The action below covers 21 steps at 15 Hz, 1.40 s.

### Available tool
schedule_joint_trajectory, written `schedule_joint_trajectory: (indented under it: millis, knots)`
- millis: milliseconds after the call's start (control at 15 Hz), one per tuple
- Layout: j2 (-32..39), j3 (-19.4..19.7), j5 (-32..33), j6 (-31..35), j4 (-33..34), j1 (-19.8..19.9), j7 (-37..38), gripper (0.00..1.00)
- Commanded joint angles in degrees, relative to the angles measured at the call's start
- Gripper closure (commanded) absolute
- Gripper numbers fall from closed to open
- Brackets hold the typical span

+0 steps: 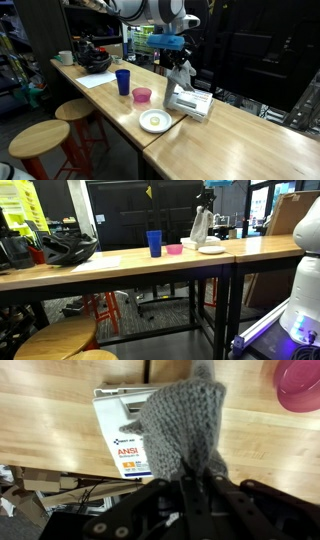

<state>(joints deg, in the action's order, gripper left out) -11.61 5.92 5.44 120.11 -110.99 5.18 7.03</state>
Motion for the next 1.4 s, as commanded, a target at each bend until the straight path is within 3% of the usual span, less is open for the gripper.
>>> schedule_joint_trajectory:
  millis: [0,667,733,800,1200,1267,1333]
  knots:
    - [-4.55,2.81,-2.42,-1.43,-3.7,2.54,-2.01,0.98]
    - [-2.94,9.93,-5.53,-0.8,-7.31,7.61,-5.27,0.98]
    - [-2.41,10.15,-5.66,-0.84,-7.28,7.72,-5.6,0.98]
    - [-3.15,9.35,-4.38,-1.24,-7.38,7.78,-4.46,0.91]
    - [-2.08,9.67,-4.66,-1.12,-7.39,7.95,-4.64,0.91]
    - [-2.08,9.67,-4.66,-1.12,-7.39,7.95,-4.64,0.98]
    - [-1.75,9.48,-4.39,-1.68,-7.27,7.83,-4.65,0.98]
